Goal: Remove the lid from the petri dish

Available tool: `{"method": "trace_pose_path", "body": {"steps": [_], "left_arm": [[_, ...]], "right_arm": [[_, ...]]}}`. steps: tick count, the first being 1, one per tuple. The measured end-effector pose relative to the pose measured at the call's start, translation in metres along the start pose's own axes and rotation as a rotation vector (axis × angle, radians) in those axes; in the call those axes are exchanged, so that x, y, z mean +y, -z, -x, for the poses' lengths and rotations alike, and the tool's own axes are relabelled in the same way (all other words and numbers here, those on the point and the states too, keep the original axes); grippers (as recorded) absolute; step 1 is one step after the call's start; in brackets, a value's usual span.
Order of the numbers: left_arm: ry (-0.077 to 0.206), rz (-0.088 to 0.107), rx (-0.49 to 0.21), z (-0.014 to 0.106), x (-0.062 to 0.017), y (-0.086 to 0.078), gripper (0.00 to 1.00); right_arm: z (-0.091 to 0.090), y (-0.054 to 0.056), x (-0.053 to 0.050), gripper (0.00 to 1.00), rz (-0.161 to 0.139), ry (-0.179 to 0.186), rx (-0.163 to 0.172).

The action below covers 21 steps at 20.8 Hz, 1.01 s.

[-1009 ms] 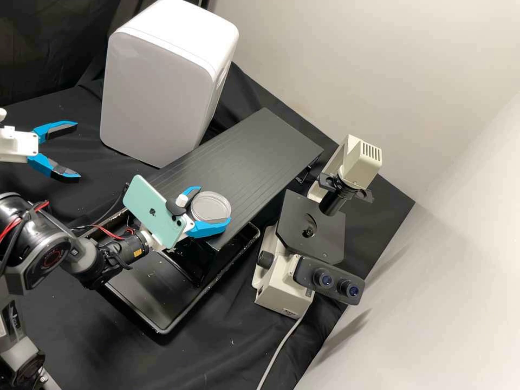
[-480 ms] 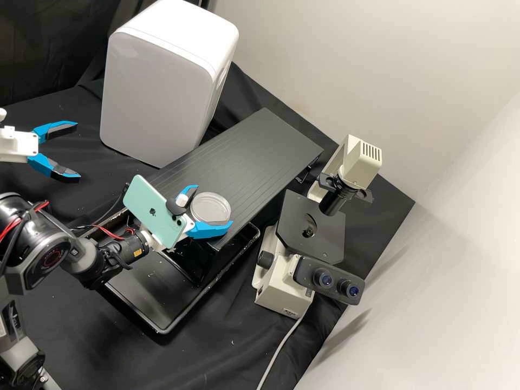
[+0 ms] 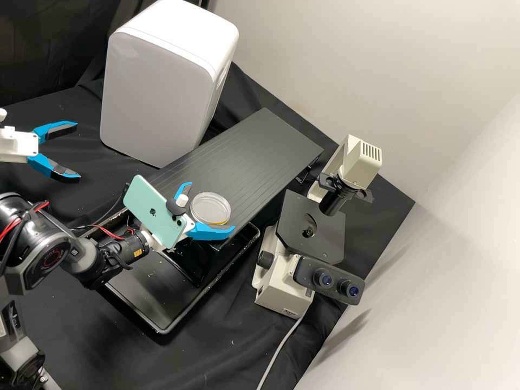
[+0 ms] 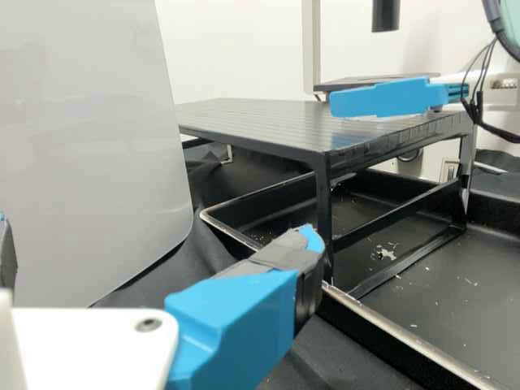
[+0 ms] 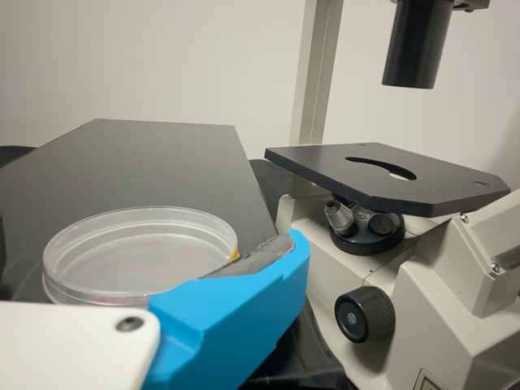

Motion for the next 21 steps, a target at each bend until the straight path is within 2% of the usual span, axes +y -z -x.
{"method": "trace_pose_path", "body": {"steps": [14, 15, 21], "left_arm": [[0.001, -0.004, 0.002, -0.0002, -0.0005, -0.0008, 1.0], [0.001, -0.004, 0.002, -0.0002, -0.0005, -0.0008, 1.0], [0.001, -0.004, 0.003, -0.0002, -0.0005, -0.0008, 1.0]], "right_arm": [[0.0007, 0.0016, 0.0033, 1.0, -0.003, -0.012, 0.006], [0.0007, 0.0016, 0.0033, 0.0, -0.003, -0.012, 0.006], [0.0007, 0.0019, 0.0038, 0.0, -0.003, -0.017, 0.01]]}}
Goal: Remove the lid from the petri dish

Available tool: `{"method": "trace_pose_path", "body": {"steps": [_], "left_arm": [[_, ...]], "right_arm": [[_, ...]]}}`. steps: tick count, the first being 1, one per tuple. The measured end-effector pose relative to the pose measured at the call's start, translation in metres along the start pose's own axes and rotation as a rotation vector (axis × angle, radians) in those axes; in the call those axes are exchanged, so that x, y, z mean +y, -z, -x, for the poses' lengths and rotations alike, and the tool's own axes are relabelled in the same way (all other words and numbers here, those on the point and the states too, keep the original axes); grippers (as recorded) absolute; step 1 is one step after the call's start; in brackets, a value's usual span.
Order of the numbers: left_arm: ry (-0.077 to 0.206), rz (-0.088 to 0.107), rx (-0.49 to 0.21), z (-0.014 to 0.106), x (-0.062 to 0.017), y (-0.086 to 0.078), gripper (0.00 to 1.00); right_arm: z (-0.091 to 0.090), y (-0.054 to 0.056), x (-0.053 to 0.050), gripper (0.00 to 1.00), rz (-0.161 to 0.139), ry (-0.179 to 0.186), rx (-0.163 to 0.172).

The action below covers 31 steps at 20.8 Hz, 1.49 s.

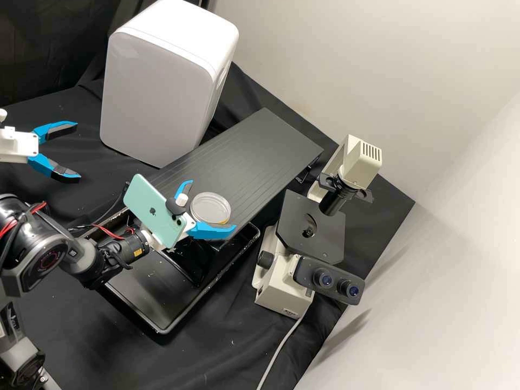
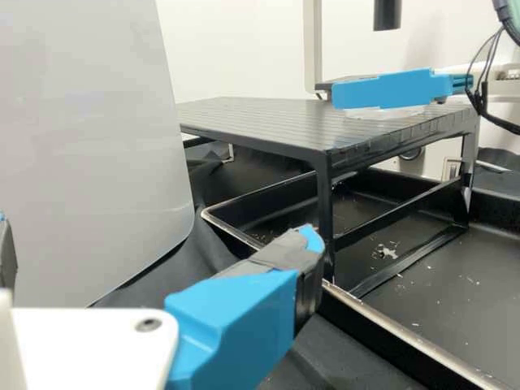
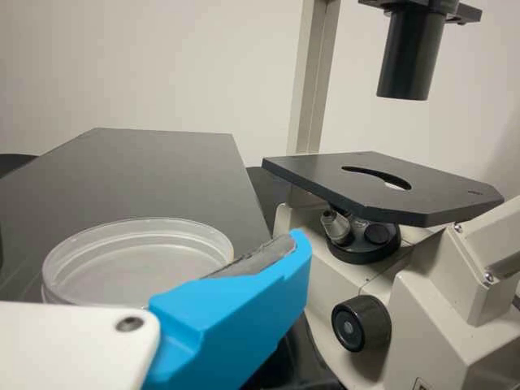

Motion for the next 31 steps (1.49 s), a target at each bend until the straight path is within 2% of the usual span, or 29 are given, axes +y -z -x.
{"method": "trace_pose_path", "body": {"steps": [7, 11, 20, 28, 29, 31], "left_arm": [[-0.002, 0.004, 0.009, 0.0, 0.0002, 0.0008, 1.0], [-0.002, -0.012, 0.009, 0.0, 0.0002, 0.0008, 1.0], [0.002, -0.012, 0.009, -0.0014, -0.0006, 0.001, 1.0], [-0.002, -0.011, 0.011, -0.0029, 0.0002, 0.0012, 1.0], [-0.002, -0.011, 0.011, -0.0029, 0.0002, 0.0012, 1.0], [-0.002, -0.011, 0.011, -0.0029, 0.0002, 0.0012, 1.0]], "right_arm": [[0.0, 0.0002, 0.0003, 0.0, 0.0, -0.003, 0.003], [0.0, 0.0002, 0.0003, 0.0, 0.0, -0.003, 0.003], [0.0, 0.0005, 0.0006, 0.0, 0.0, -0.007, 0.006], [-0.0002, -0.0022, 0.003, 0.0, -0.009, -0.025, -0.016], [-0.0002, -0.0022, 0.003, 1.0, -0.009, -0.025, -0.016], [-0.0002, -0.0022, 0.003, 1.0, -0.009, -0.025, -0.016]]}}
